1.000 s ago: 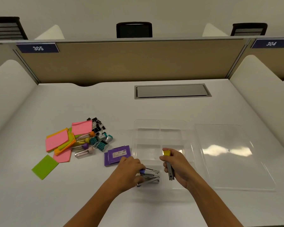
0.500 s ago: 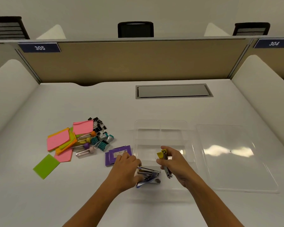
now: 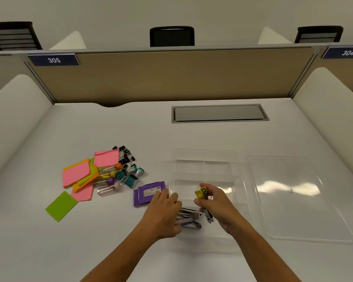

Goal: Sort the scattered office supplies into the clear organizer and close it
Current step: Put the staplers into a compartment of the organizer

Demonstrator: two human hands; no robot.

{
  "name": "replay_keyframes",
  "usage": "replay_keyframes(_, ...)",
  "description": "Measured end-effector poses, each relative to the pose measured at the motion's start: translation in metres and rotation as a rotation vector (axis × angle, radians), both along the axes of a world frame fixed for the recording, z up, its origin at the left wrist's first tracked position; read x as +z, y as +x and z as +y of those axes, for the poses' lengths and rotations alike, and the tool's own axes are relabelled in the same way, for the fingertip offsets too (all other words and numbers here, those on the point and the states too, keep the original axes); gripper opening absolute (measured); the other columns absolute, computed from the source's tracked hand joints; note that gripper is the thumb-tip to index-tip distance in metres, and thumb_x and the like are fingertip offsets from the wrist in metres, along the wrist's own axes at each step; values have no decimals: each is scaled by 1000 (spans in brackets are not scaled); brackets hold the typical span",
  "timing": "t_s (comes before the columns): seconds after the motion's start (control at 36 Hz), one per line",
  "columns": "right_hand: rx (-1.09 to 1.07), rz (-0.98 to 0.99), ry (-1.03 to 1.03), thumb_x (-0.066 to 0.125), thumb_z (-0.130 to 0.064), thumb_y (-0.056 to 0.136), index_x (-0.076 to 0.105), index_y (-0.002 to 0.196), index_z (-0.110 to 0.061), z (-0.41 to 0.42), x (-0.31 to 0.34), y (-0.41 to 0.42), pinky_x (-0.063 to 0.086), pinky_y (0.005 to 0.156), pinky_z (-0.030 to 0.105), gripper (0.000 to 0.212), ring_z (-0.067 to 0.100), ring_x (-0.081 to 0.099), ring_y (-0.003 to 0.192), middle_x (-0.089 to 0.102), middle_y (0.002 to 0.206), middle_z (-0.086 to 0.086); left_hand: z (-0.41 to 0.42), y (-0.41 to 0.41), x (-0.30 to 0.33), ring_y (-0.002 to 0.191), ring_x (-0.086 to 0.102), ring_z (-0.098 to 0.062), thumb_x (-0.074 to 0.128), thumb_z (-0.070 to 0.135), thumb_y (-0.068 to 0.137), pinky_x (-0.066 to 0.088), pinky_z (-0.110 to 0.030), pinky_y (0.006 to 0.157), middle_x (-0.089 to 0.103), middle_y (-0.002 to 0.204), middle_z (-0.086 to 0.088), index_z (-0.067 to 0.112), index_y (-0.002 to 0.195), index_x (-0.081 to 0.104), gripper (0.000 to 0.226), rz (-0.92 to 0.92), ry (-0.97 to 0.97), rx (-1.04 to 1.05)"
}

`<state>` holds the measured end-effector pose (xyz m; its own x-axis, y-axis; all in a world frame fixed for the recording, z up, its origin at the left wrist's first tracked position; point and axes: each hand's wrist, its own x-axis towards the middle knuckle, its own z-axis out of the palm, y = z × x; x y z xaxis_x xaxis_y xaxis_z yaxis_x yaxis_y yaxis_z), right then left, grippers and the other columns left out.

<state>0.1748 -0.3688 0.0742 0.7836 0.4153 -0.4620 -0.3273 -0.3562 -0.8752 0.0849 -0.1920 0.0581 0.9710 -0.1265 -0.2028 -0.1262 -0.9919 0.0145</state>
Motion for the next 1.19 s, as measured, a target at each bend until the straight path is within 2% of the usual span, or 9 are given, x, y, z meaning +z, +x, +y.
replay_keyframes(0.22, -5, 16, -4, 73, -7, 88, 48, 142, -17, -2, 1, 2, 54, 63, 18, 60, 14, 68, 75, 59, 108, -3, 2, -2, 0, 97, 40, -14, 47, 53, 90, 34, -29, 84, 60, 103, 3, 21, 120, 65, 47, -43, -114, -13)
replay_keyframes(0.33, -1, 8, -22, 73, -9, 88, 48, 142, -18, -3, 0, 2, 55, 69, 20, 60, 16, 66, 88, 57, 110, -5, 3, 0, 1, 100, 42, -15, 50, 50, 93, 34, -27, 84, 60, 109, 1, 19, 123, 64, 45, -21, -145, -22)
replay_keyframes(0.42, -4, 4, -36, 73, -11, 88, 48, 143, -19, -4, 1, 3, 57, 83, 29, 61, 21, 65, 95, 57, 112, -6, 4, 0, 1, 101, 43, -15, 53, 48, 93, 34, -24, 83, 60, 111, 0, 18, 123, 64, 43, -15, -179, -33)
replay_keyframes(0.56, -10, 16, -25, 73, -10, 88, 48, 141, -18, -4, 2, 3, 53, 64, 17, 60, 18, 66, 86, 58, 108, -5, 4, 1, 1, 98, 43, -14, 53, 41, 95, 33, -22, 80, 60, 106, -1, 17, 119, 66, 36, -12, -223, -44)
replay_keyframes(0.67, -6, 9, -32, 73, -9, 88, 47, 143, -17, -4, 1, 2, 57, 74, 24, 61, 17, 66, 85, 58, 110, -3, 3, 2, 0, 93, 41, -14, 55, 37, 94, 29, -22, 75, 60, 101, -2, 15, 112, 67, 31, -8, -250, -46)
replay_keyframes(0.81, 29, -30, -72, 72, -12, 90, 44, 144, -20, -1, 3, 1, 57, 79, 25, 62, 18, 64, 93, 53, 124, 1, 3, -1, -5, 101, 41, -14, 57, 47, 91, 31, -23, 81, 57, 111, 1, 19, 121, 63, 42, -32, -239, -62)
replay_keyframes(0.94, 49, -51, -63, 75, -15, 87, 43, 146, -23, -1, 4, 3, 54, 72, 20, 67, 18, 66, 94, 54, 125, 0, 5, -3, -3, 104, 42, -15, 55, 54, 90, 36, -27, 85, 59, 117, 3, 24, 128, 60, 49, -70, -221, -83)
replay_keyframes(1.08, 73, -94, -110, 78, -20, 84, 45, 144, -24, -1, 6, 1, 51, 94, 32, 68, 19, 59, 110, 53, 131, -2, 10, -6, 0, 106, 45, -16, 48, 64, 87, 39, -33, 89, 62, 119, 7, 27, 131, 57, 59, -117, -182, -99)
replay_keyframes(1.19, 98, -111, -104, 80, -21, 83, 50, 139, -25, -1, 11, -2, 48, 84, 23, 63, 10, 62, 98, 58, 118, -10, 13, -9, 2, 105, 46, -14, 44, 70, 86, 38, -30, 89, 63, 121, 9, 29, 129, 59, 61, -146, -206, -73)
